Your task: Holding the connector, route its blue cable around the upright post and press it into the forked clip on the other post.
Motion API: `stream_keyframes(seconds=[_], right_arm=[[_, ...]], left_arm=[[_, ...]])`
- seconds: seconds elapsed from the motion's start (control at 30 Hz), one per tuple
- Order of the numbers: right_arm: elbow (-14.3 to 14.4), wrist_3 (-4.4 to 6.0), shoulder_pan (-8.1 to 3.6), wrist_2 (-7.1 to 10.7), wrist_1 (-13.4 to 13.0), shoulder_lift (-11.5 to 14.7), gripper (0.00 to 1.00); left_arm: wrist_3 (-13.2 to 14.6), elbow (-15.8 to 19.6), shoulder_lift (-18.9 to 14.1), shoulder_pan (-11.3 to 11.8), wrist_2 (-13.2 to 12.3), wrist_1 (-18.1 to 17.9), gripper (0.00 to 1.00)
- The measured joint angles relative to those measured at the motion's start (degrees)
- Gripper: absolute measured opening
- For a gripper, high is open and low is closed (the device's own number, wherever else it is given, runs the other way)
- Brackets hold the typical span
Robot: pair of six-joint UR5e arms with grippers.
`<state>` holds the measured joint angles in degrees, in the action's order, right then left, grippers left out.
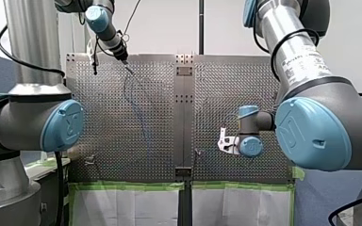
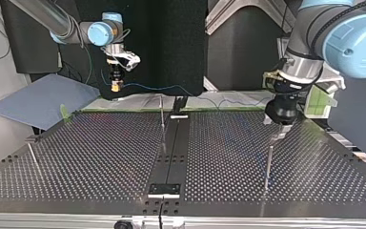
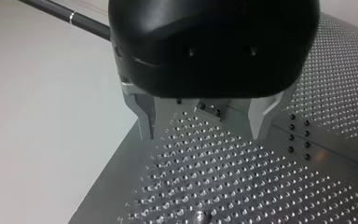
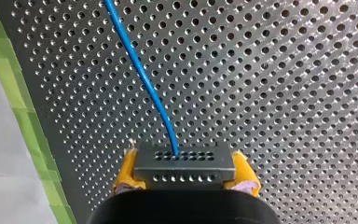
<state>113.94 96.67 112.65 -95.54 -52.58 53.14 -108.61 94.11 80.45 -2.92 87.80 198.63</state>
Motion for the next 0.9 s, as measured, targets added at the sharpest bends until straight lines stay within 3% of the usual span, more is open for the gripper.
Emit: stream_keyframes(seconds=[0.9], right_arm=[[-0.01, -0.2, 0.33, 0.0, 0.53, 0.0, 0.16]], left_arm=[[0.62, 0.09, 0.01, -0.56, 13.11, 3.09, 1.0]])
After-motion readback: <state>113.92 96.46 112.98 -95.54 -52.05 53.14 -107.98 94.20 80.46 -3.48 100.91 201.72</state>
